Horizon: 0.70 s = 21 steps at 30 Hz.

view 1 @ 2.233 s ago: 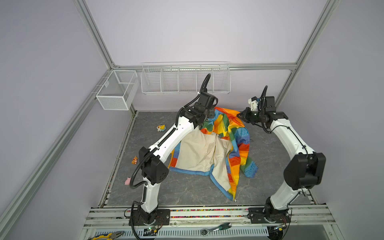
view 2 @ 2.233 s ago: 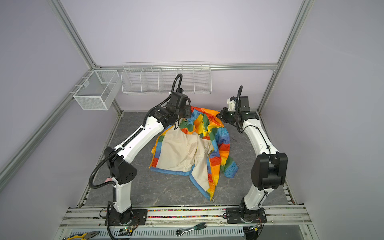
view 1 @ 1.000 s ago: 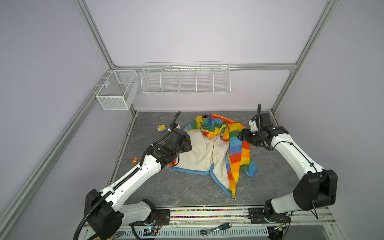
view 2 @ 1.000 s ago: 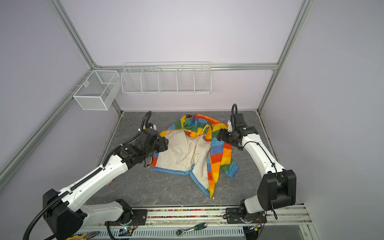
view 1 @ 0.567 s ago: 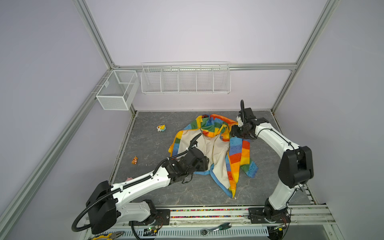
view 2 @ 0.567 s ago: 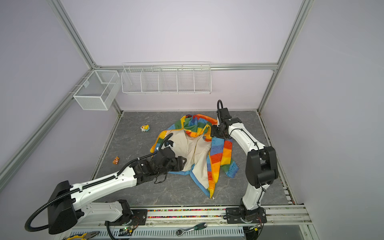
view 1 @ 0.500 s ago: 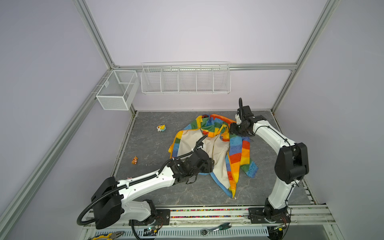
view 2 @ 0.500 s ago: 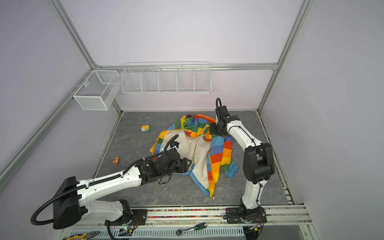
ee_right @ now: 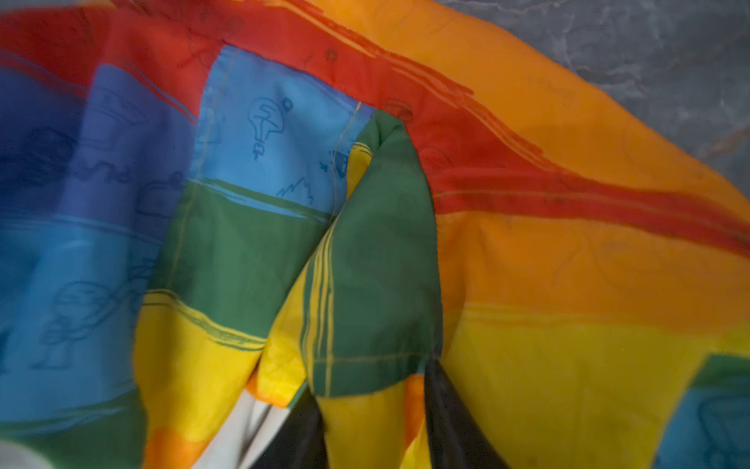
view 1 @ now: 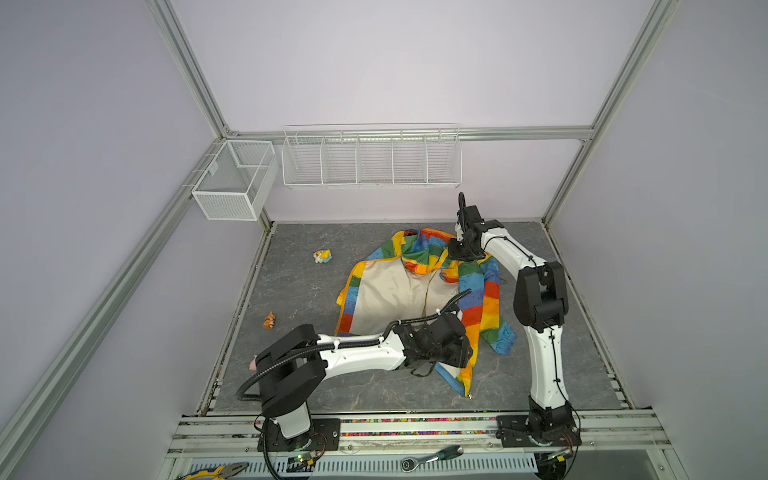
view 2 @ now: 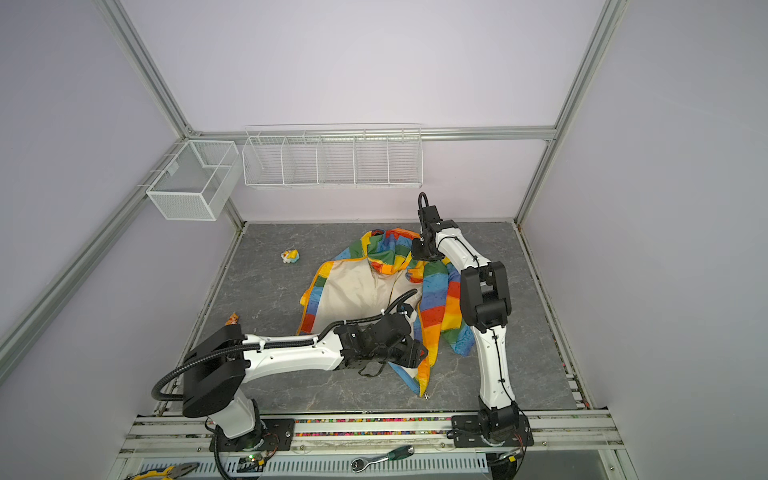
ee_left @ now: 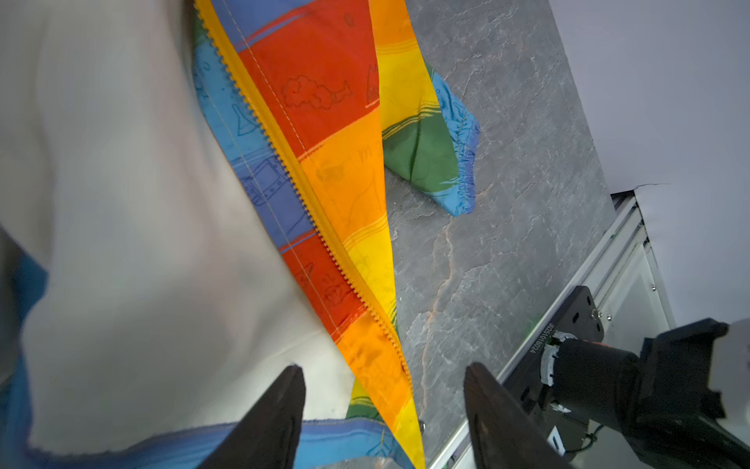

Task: Zip up the jacket

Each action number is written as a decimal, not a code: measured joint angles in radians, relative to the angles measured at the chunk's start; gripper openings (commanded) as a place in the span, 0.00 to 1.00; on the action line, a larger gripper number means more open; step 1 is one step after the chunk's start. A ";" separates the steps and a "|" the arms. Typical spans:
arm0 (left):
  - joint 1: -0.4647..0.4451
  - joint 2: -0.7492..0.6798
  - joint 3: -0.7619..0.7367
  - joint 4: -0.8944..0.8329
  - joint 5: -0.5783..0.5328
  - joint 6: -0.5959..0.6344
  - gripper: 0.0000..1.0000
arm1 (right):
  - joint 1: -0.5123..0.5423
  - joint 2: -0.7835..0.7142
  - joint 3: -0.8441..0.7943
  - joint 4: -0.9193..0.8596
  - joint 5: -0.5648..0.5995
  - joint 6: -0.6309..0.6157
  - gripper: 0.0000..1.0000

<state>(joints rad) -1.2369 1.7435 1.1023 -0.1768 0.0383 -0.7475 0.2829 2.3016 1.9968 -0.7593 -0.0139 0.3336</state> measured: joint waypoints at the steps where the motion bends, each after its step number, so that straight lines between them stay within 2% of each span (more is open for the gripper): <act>1: 0.000 0.018 0.007 0.000 0.015 0.000 0.65 | -0.004 0.008 0.008 -0.005 -0.003 0.000 0.20; 6: -0.001 0.078 0.016 -0.003 0.071 0.000 0.65 | -0.031 0.013 0.030 -0.026 -0.027 0.008 0.08; 11: -0.002 0.130 0.019 -0.004 0.118 0.000 0.63 | -0.052 0.013 0.034 -0.031 -0.055 0.010 0.07; 13: -0.002 0.152 0.024 -0.002 0.138 0.002 0.57 | -0.054 0.013 0.034 -0.030 -0.066 0.011 0.07; 21: -0.003 0.168 0.039 0.020 0.189 0.004 0.17 | -0.064 0.012 0.036 -0.031 -0.109 0.032 0.07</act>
<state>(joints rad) -1.2400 1.9118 1.1408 -0.1570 0.2276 -0.7437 0.2192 2.3138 2.0327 -0.7898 -0.1230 0.3656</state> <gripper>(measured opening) 0.250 0.072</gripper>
